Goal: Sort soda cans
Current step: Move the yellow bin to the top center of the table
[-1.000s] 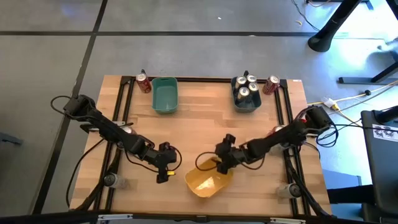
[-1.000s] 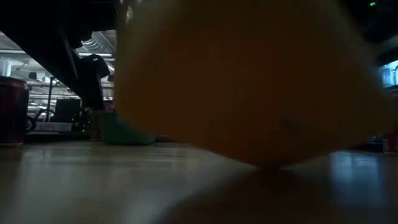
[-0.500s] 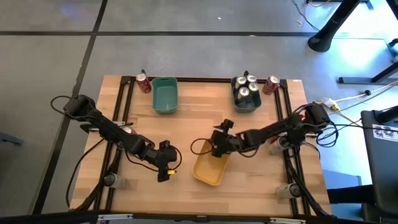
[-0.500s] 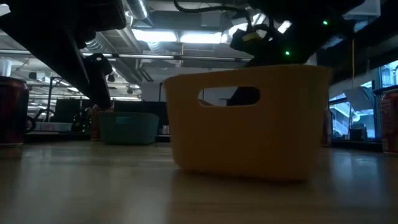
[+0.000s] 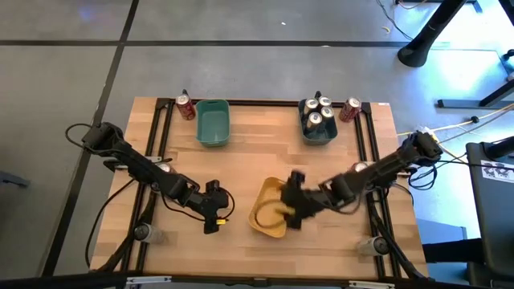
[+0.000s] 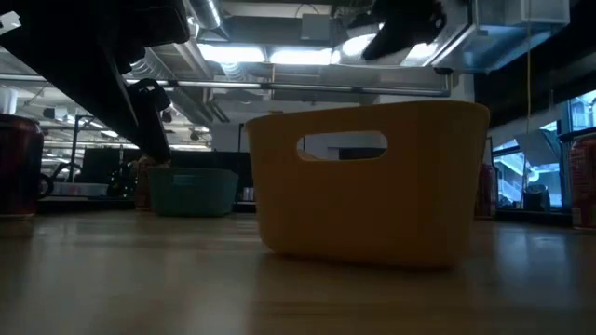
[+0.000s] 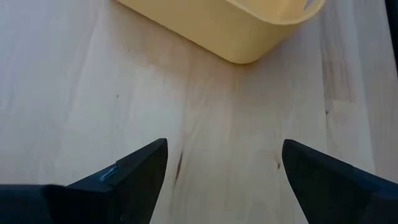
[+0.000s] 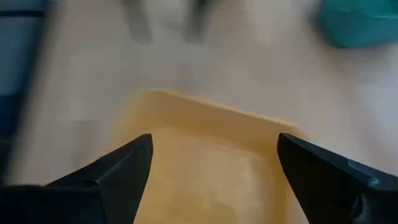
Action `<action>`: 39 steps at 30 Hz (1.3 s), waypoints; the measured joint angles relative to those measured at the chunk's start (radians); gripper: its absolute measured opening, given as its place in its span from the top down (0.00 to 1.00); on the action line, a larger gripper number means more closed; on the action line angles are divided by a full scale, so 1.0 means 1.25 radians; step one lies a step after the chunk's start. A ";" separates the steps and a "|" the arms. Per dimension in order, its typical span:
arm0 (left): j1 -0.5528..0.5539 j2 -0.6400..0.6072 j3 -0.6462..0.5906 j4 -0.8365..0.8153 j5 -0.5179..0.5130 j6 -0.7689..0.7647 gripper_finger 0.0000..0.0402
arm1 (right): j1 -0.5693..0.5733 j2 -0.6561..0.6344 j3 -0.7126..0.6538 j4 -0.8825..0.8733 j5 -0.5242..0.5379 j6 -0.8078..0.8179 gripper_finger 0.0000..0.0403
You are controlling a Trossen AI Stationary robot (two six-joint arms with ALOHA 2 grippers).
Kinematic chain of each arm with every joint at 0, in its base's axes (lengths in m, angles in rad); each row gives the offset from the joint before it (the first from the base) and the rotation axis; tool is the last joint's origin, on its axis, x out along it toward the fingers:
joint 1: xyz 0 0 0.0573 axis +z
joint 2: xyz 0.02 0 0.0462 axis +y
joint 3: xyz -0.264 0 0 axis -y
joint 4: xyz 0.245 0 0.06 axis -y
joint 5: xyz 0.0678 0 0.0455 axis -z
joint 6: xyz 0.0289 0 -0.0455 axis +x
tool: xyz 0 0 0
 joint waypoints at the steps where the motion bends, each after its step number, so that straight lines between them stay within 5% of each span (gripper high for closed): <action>1: 0.000 0.000 0.000 0.000 -0.002 0.000 0.24 | 0.020 0.008 -0.004 0.032 -0.016 0.014 0.15; 9: 0.000 0.000 0.000 0.005 -0.007 -0.004 0.24 | 0.126 0.125 -0.016 0.154 -0.012 0.123 0.15; 17: 0.000 0.000 0.000 0.006 -0.007 -0.020 0.24 | 0.116 0.194 -0.017 0.180 0.058 0.148 0.15; 26: -0.001 0.000 0.000 0.006 -0.007 -0.030 0.24 | 0.113 0.241 -0.016 0.203 0.029 0.163 0.16; 39: 0.000 0.000 0.000 0.007 -0.007 -0.022 0.24 | 0.105 0.253 -0.017 0.128 -0.006 0.166 0.61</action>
